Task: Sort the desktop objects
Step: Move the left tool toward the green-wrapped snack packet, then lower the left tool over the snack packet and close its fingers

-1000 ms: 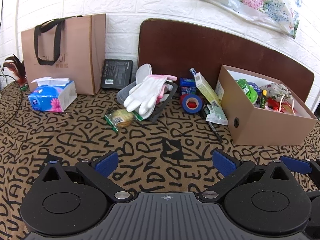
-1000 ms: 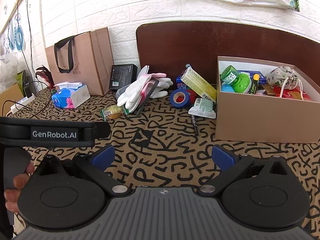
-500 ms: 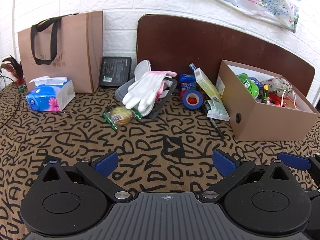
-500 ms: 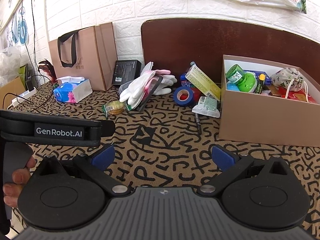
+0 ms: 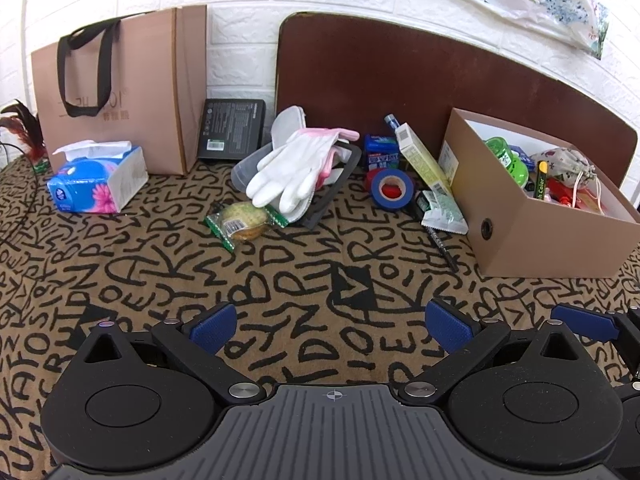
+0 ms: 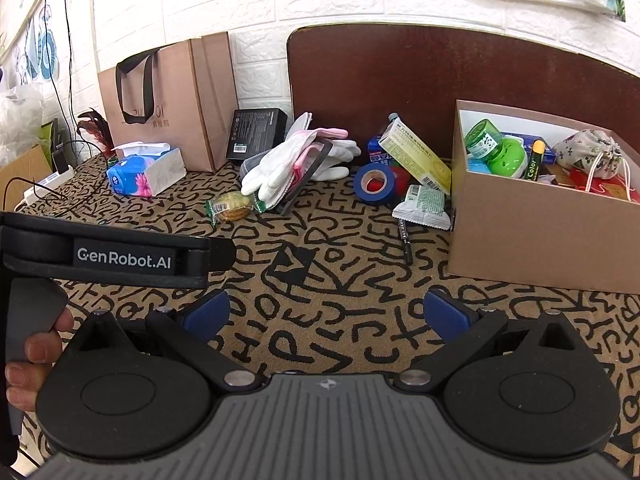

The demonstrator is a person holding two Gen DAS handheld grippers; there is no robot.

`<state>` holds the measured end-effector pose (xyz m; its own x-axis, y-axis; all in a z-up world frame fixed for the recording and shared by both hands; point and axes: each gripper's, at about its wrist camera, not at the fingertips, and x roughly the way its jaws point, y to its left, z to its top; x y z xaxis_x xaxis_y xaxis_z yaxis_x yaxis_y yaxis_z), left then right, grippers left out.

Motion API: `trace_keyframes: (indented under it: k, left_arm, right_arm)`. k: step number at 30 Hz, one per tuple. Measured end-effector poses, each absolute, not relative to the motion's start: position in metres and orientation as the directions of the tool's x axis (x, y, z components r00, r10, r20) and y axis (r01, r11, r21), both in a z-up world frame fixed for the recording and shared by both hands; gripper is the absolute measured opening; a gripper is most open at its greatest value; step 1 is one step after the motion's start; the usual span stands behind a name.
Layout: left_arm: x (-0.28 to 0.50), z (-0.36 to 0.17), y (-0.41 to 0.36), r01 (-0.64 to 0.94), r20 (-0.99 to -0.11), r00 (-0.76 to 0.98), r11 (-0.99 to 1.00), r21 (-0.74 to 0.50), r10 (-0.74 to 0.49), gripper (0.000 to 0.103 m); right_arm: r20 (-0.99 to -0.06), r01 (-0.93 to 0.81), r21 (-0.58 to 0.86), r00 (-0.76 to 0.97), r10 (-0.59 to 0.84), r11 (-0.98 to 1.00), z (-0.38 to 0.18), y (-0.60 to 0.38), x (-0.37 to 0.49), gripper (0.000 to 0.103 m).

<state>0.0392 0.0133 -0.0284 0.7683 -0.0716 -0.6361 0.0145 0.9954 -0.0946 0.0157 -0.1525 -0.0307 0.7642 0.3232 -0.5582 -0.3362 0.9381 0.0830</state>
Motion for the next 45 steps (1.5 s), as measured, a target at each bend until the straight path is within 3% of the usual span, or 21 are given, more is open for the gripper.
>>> trace_keyframes:
  k: [18,45]
  left_arm:
    - [0.05,-0.03,0.038,-0.014,-0.621,0.781,0.993,-0.121,-0.065,0.103]
    - [0.154,-0.075,0.109,-0.049,-0.667,0.742,0.985,-0.165,-0.075,0.103]
  right_arm:
    - [-0.582,-0.387,0.083,0.729,0.36,0.918,-0.042,-0.135,0.035,0.103]
    - [-0.599,-0.591,0.138,0.589,0.542,0.795,-0.082,-0.056,0.129,0.102]
